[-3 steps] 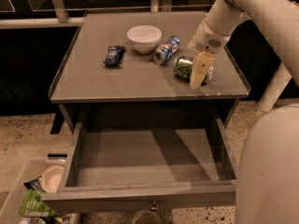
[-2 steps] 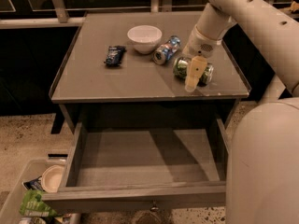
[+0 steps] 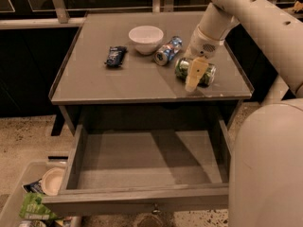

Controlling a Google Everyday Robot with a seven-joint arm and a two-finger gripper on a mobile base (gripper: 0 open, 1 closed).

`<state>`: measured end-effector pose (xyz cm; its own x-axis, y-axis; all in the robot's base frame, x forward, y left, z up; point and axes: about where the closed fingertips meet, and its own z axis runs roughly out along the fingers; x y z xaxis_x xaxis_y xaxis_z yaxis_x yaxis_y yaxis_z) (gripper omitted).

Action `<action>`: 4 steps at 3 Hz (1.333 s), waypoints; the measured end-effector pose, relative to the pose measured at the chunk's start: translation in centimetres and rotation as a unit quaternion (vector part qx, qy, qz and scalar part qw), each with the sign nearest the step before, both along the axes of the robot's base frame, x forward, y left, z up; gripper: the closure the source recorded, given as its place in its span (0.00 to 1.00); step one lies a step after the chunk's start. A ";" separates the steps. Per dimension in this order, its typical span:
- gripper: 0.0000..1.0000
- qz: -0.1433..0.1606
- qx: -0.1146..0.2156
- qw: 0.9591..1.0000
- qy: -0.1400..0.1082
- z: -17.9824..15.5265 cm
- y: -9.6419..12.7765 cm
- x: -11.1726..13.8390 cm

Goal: Place green can into top drawer

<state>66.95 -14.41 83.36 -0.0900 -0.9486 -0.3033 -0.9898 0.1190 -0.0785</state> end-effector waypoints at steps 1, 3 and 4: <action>0.41 0.000 0.000 1.000 0.000 0.0 0.0 0.0; 0.87 0.000 0.000 1.000 0.000 0.0 0.0 0.0; 1.00 0.000 0.000 1.000 0.000 0.0 0.0 0.0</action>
Offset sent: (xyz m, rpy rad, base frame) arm 0.0000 0.0000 0.0000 0.0000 0.0000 0.0000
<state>66.95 -14.41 83.36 -0.0900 -0.9486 -0.3034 -0.9898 0.1190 -0.0785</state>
